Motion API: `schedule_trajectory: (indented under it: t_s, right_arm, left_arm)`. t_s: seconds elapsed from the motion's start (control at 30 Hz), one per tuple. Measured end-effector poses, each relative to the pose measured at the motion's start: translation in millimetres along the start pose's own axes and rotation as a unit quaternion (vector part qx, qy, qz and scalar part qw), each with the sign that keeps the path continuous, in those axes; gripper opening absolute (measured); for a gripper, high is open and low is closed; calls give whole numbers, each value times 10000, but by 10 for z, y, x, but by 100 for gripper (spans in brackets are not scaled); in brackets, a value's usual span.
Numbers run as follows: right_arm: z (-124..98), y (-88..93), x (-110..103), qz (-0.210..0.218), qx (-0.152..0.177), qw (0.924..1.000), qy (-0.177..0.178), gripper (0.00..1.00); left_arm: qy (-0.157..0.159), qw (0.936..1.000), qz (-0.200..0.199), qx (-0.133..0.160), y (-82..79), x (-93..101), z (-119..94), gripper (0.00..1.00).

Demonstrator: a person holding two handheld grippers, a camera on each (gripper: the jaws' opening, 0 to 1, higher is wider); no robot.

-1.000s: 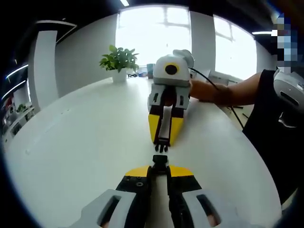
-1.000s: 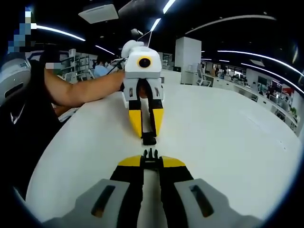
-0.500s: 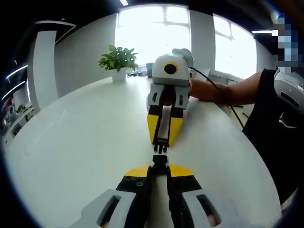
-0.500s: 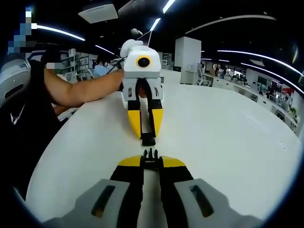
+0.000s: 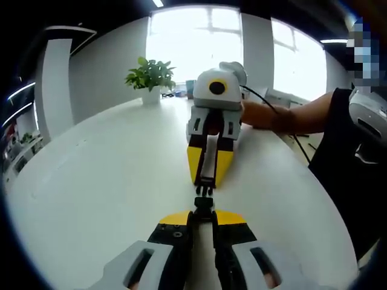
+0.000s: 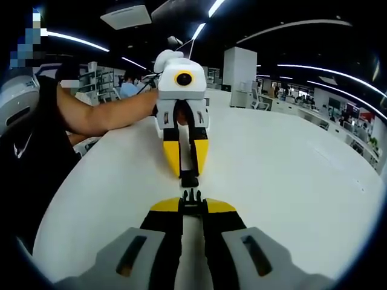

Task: Snap the two parts of the plastic buckle together until the buckle closes and remains connected.

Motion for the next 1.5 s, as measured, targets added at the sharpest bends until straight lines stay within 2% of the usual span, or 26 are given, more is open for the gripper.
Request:
schedule_trajectory:
  t_s: [1.5]
  right_arm:
    - [-14,-11,-78,-31,62,10000,-37,12]
  left_arm:
    - [35,10000,55,20,-19,18,31,11]
Point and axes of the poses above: the point that each gripper's makers call its tool centre point, and the gripper's own axes: z roughly forward along the fingers, x roughly to its right, y roughly out of its underside, the point moved 5 cm from there along -z, roughly backward along the fingers, and after that the axes turned 10 degrees about -z, right-handed, at the moved point
